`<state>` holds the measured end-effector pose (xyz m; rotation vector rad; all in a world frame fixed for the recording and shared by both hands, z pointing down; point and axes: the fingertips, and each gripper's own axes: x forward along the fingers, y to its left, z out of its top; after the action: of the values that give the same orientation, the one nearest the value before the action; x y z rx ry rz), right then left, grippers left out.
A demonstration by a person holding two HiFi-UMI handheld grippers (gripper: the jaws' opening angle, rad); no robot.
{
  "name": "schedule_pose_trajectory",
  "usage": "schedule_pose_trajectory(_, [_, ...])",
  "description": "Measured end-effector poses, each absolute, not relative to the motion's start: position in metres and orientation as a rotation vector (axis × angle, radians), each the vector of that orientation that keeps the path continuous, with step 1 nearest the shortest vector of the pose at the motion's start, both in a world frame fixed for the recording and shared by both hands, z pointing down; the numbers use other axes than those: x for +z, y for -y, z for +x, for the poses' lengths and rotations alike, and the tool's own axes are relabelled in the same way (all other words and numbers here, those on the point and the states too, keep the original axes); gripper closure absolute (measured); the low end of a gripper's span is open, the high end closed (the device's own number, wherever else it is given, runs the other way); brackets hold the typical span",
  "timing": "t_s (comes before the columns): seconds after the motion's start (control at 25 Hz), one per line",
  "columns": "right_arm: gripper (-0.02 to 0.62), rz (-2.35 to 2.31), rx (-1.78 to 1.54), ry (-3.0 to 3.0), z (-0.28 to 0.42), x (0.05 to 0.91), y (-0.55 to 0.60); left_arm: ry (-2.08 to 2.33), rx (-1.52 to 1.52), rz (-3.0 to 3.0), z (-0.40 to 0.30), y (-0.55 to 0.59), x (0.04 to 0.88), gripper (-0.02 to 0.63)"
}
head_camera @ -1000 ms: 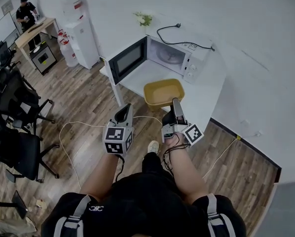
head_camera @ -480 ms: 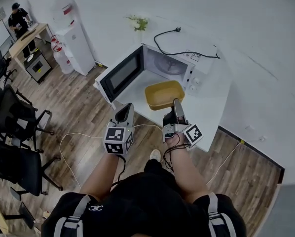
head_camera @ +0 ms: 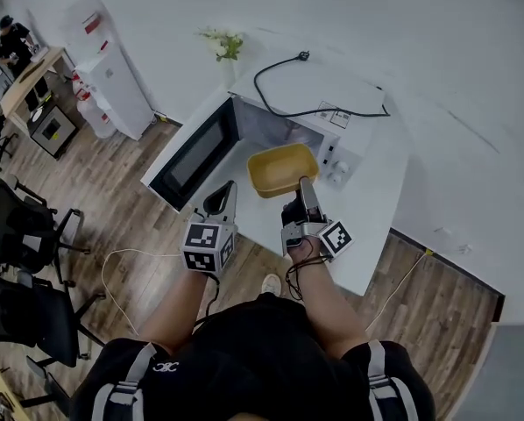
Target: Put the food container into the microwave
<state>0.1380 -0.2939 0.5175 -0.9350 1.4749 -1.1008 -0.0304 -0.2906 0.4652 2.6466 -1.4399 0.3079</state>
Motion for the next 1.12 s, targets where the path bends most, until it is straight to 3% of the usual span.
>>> schedule_pose_trajectory(0.64, [0.385, -1.017, -1.167, -1.368, 0.168, 0.565, 0.375, 1.414, 0.346, 2.621, -0.009, 0.389, 0.479, 0.591])
schedule_pose_trajectory(1.12, [0.385, -1.085, -1.034, -1.155, 0.183, 0.588, 0.447, 1.283, 0.314, 2.663, -0.034, 0.463, 0.47, 0.592])
